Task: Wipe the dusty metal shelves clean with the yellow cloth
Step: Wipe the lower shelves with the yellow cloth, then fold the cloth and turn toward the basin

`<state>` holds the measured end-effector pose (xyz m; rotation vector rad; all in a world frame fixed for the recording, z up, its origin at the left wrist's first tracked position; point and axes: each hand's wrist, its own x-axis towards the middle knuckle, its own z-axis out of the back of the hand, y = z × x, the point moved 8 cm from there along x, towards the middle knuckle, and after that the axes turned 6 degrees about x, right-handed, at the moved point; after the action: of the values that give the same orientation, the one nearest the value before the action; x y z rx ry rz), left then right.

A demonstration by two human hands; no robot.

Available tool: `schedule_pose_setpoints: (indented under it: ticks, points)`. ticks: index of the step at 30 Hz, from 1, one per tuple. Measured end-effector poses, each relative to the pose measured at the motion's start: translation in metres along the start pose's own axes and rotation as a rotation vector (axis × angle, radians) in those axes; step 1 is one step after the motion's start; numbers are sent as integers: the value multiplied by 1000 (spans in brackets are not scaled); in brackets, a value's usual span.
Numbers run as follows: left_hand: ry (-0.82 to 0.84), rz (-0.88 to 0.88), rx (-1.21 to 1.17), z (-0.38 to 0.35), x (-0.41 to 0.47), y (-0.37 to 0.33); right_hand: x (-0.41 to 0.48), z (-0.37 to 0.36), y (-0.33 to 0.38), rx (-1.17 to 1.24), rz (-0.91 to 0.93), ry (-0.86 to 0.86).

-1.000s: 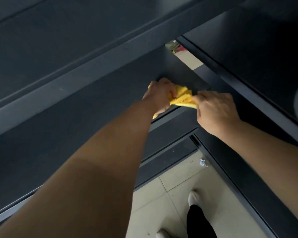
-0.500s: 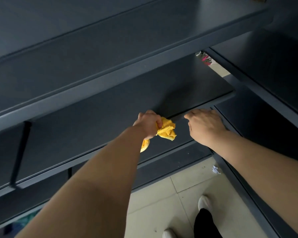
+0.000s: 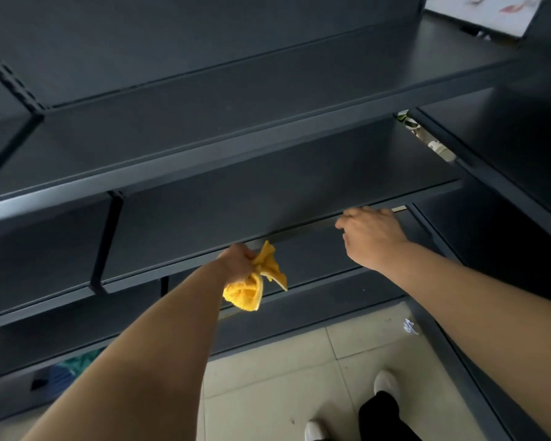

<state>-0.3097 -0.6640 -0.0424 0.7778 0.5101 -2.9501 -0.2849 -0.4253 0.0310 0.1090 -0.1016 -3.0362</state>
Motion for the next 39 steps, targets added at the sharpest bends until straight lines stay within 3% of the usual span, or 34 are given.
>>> schedule_pose_setpoints:
  ticks: [4,13,26,39]
  points:
    - [-76,44,-183,21,-20,0,-10,10,25,0,53,-3]
    - [-156,-29,-354,48,-74,-21,-37,30,60,65,140,7]
    - [-238,56,-412,14,-186,-40,-134,51,76,273,307,9]
    - [-161,-187,-324,5,-240,-94,-191,47,58,314,123,8]
